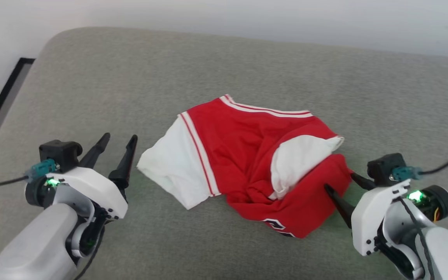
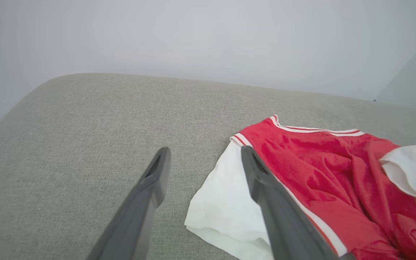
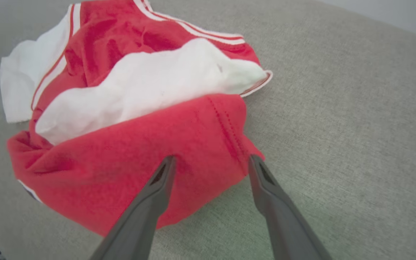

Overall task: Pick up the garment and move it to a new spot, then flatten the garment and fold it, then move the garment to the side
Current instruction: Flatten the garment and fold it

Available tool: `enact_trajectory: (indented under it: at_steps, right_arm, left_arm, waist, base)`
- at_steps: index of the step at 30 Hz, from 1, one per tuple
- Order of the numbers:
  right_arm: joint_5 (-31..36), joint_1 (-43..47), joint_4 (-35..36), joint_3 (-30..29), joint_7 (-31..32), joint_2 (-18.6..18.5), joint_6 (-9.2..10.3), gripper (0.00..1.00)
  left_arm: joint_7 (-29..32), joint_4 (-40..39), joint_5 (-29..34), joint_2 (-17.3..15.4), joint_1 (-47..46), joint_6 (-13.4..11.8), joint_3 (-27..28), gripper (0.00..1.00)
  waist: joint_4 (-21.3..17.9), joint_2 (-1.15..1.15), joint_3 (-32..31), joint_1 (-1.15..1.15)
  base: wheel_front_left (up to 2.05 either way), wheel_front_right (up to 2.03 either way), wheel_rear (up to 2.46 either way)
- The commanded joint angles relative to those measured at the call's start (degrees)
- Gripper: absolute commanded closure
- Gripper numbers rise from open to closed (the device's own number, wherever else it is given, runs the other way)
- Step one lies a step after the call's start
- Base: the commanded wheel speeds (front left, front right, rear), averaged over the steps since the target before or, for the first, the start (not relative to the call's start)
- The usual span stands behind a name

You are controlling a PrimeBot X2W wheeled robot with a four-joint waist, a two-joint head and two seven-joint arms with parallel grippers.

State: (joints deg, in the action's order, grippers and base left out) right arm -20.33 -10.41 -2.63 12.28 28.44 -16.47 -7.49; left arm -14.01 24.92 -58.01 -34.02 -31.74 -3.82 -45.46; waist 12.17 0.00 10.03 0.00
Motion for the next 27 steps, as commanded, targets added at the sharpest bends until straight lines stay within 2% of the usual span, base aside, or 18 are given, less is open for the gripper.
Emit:
enact_trajectory:
  at_steps: [1,5,10,12,15,18,22,27]
  right_arm:
    - [0.0,-1.4,-0.6,0.7,1.2,-0.7,-0.01,0.0]
    - [0.2,-3.3,-3.8,3.2,4.9,-2.2,-0.01,0.0]
    - [-0.2,-5.8,-9.7,6.9,8.5,-3.3,-0.01,0.0]
    - [-1.4,-6.2,-11.3,8.8,9.2,-3.4,-0.01,1.0]
    - [-3.3,-6.9,-11.1,10.3,10.0,-4.3,-0.01,1.0]
    - [-5.4,-6.2,-7.8,10.8,11.4,-5.3,-0.01,1.0]
    - [-9.2,-3.9,-0.2,9.8,14.6,-6.0,-0.01,1.0]
    - [-13.2,1.1,10.4,7.6,21.6,-6.3,-0.01,1.0]
  left_arm:
    - [-0.7,-0.4,0.4,0.8,1.3,-0.1,1.1,0.0]
    - [-1.2,-1.3,3.1,2.3,2.9,-0.1,3.6,0.0]
    - [-1.2,-5.2,9.2,5.1,6.9,1.1,11.4,0.0]
    - [-1.3,-6.1,11.7,6.2,8.4,1.7,14.3,0.0]
    - [-1.3,-7.0,14.2,8.0,11.2,3.1,18.3,0.0]
    - [-1.3,-7.6,16.0,9.5,13.4,4.4,21.6,0.0]
    - [-1.3,-7.7,18.1,11.1,15.9,5.7,25.4,0.0]
    - [-1.3,-7.6,20.0,12.6,17.6,7.4,28.7,0.0]
  waist:
    - [1.4,0.0,0.5,0.0]
    - [3.1,0.0,1.0,0.0]
    - [4.5,0.0,1.3,0.0]
    - [4.9,0.0,1.2,0.0]
    - [5.0,0.0,0.8,0.0]
    - [4.7,0.0,0.3,0.0]
    - [4.2,0.0,0.0,0.0]
    - [3.6,0.0,0.0,0.0]
  base:
    - [0.0,0.0,0.0]
    - [0.0,0.0,0.0]
    - [0.0,0.0,0.0]
    - [0.0,0.0,0.0]
    - [0.0,0.0,0.0]
    - [0.0,0.0,0.0]
    - [0.0,0.0,0.0]
    - [0.0,0.0,0.0]
